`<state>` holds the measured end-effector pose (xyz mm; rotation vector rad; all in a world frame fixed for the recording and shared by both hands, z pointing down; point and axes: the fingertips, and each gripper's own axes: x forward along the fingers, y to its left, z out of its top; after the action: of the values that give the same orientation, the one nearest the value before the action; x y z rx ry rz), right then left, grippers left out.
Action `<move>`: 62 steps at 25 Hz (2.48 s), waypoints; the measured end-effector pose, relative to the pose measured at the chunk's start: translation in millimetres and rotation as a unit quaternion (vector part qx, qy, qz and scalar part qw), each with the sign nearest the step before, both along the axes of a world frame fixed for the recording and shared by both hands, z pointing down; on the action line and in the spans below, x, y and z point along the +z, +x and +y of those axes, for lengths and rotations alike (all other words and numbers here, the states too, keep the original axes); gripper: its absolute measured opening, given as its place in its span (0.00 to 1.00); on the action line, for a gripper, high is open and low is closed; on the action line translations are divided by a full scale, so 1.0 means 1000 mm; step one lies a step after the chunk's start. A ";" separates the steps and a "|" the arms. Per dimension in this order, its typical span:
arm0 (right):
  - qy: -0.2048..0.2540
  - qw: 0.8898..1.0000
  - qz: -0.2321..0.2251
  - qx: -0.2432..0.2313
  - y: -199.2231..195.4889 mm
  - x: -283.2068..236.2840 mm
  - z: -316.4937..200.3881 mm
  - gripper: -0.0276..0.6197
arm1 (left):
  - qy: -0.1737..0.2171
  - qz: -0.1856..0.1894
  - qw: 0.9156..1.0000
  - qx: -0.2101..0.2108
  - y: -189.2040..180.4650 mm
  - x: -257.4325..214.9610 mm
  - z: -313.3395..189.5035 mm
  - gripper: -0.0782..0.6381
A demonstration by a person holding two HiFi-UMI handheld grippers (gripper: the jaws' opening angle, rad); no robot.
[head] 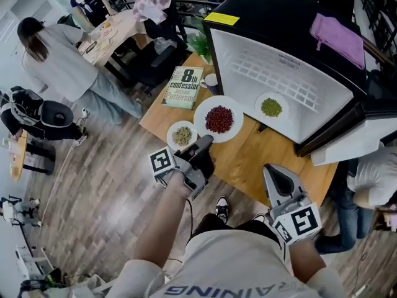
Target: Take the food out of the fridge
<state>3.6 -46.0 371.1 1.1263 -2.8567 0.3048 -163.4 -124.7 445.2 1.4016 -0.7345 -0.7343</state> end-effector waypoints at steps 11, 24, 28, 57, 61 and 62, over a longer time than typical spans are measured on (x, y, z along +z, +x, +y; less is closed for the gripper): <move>-0.020 0.999 0.022 -0.033 -0.028 0.017 0.003 0.07 | 0.016 0.014 1.000 -0.012 -0.009 0.065 0.034 0.14; -0.037 0.996 0.047 -0.063 -0.068 0.038 -0.008 0.07 | -0.039 -0.020 0.999 -0.012 -0.042 0.178 0.058 0.14; -0.042 0.995 0.052 -0.068 -0.078 0.040 -0.011 0.07 | -0.053 -0.036 0.998 0.007 -0.049 0.200 0.067 0.14; -0.054 0.997 0.036 -0.045 -0.069 0.048 -0.022 0.07 | -0.143 -0.040 0.988 0.034 -0.047 0.234 0.061 0.29; -0.051 0.997 0.031 -0.046 -0.065 0.047 -0.022 0.07 | -0.172 -0.038 0.984 0.037 -0.044 0.239 0.070 0.36; -0.050 0.997 0.029 -0.045 -0.065 0.047 -0.022 0.07 | -0.177 -0.044 0.982 0.039 -0.044 0.240 0.072 0.37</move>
<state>-60.9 -68.3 418.2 0.9689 -2.7973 0.3970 -207.7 -53.2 685.1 1.1357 -0.8300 -0.4551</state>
